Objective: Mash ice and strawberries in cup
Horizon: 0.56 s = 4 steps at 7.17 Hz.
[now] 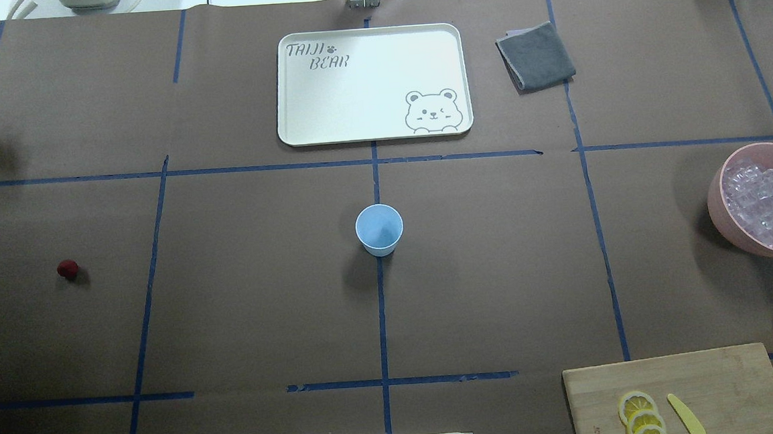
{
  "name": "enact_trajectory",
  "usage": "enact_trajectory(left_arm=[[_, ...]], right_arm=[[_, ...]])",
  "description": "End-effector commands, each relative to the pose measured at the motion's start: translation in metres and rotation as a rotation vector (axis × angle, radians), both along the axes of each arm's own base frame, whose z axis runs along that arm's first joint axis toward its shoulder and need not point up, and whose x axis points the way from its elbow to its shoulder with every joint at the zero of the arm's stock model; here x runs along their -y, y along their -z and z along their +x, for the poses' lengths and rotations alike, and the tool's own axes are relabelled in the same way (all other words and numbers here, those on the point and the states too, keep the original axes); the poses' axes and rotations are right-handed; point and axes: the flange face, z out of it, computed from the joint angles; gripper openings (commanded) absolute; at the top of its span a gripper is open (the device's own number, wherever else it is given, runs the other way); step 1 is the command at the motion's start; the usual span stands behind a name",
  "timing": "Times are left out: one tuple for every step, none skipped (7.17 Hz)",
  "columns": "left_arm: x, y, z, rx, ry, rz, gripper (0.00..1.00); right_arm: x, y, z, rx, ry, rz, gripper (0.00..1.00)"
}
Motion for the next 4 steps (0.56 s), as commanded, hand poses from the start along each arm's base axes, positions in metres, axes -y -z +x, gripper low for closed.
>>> enact_trajectory(left_arm=[[0.0041, 0.0038, -0.0001, 0.002, -0.001, 0.007, 1.00], [0.0016, 0.0036, -0.0001, 0.001, -0.001, 0.008, 1.00], [0.0011, 0.0051, -0.0001, 0.001, -0.001, 0.011, 1.00], [-0.0001, 0.0053, 0.0001, -0.001, -0.003, 0.013, 1.00]], right_arm=[[-0.0002, -0.0003, -0.0006, 0.000, 0.002, -0.002, 1.00], [-0.0003, -0.0004, -0.0005, -0.002, 0.002, -0.002, 1.00], [-0.0001, -0.0003, -0.0018, 0.000, 0.005, -0.002, 1.00], [-0.0006, 0.0001, -0.0019, 0.001, 0.003, -0.001, 1.00]])
